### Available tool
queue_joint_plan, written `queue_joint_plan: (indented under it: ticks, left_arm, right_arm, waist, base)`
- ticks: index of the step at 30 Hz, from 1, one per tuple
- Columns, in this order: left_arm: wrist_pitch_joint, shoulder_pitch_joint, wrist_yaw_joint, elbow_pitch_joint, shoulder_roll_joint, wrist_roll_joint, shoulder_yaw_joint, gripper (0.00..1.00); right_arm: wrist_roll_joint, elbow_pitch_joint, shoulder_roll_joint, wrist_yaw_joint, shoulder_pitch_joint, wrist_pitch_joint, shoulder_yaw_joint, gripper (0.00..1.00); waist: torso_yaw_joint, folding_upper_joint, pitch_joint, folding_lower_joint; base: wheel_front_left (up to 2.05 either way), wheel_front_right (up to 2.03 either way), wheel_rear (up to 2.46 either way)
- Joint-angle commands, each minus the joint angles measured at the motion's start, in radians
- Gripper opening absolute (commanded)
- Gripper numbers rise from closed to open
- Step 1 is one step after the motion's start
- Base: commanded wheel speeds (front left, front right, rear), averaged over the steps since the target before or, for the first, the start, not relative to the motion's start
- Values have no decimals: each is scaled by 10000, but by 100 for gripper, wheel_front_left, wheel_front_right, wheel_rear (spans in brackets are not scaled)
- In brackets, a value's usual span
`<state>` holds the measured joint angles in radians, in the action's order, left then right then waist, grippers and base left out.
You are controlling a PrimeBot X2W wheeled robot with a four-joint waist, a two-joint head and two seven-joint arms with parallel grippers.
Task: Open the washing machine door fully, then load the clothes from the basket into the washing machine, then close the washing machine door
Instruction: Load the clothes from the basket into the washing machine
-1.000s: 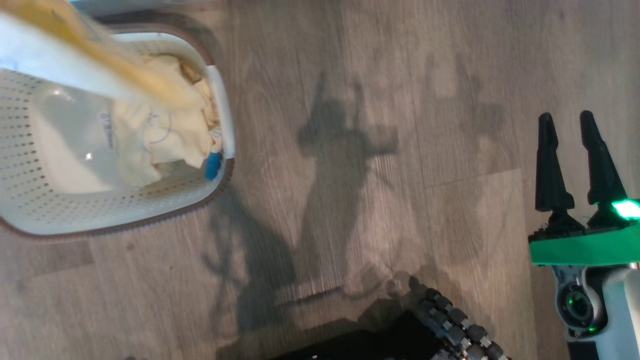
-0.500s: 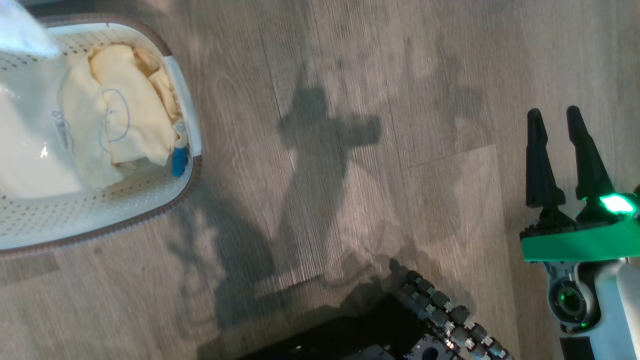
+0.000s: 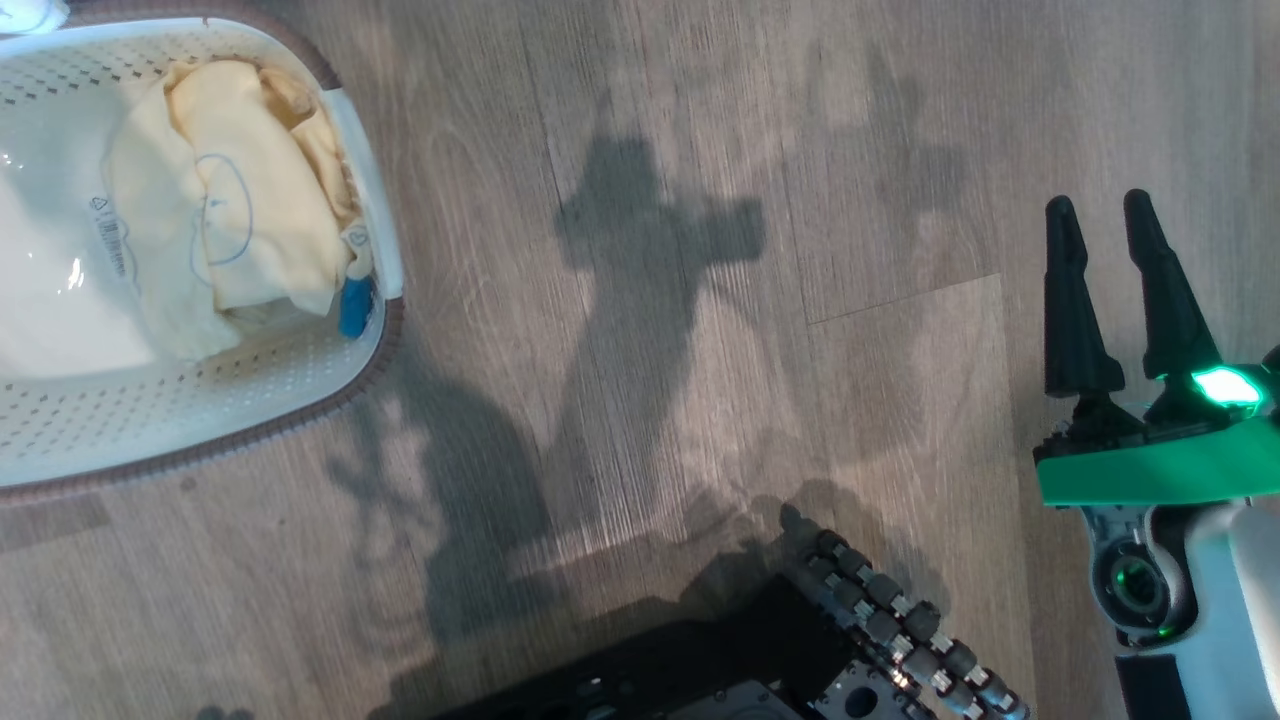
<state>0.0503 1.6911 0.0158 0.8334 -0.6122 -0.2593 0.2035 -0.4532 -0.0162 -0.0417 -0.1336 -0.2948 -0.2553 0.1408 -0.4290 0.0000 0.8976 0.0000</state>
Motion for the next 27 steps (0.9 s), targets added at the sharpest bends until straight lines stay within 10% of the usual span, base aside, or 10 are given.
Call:
queue_joint_plan:
  ticks: [1,2,3,4,5,6,27]
  left_arm:
    - [97,264,12,-247,-269,-71,-78,0]
    - [178,236,13,-195,-242,-96,-61,0]
    - [250,163,65,-119,-191,-191,-97,38]
    - [342,103,63,-61,-168,-228,-87,38]
    - [349,55,79,-53,-154,-261,-94,95]
    - [341,5,107,-50,-139,-314,-127,100]
    - [-945,-3514,512,-1567,289,-1297,-614,100]
  right_arm:
    - [-45,206,-86,29,167,-64,114,100]
    - [-47,200,-86,29,158,-64,93,100]
    - [-46,185,-86,29,136,-64,54,100]
    - [-52,172,-86,29,124,-64,34,100]
    - [-49,171,-86,29,106,-64,13,100]
    - [-50,171,-86,29,89,-64,-6,100]
    - [549,559,-85,29,515,-64,-1096,100]
  waist:
    - [18,0,2,0]
    - [42,0,10,0]
    - [88,0,8,0]
    - [112,0,-3,0]
    - [132,0,-9,0]
    - [152,0,-15,0]
    - [1155,0,-1308,0]
  base:
    - [0,0,0]
    - [0,0,0]
    - [0,0,0]
    - [0,0,0]
    - [0,0,0]
    - [0,0,0]
    - [0,0,0]
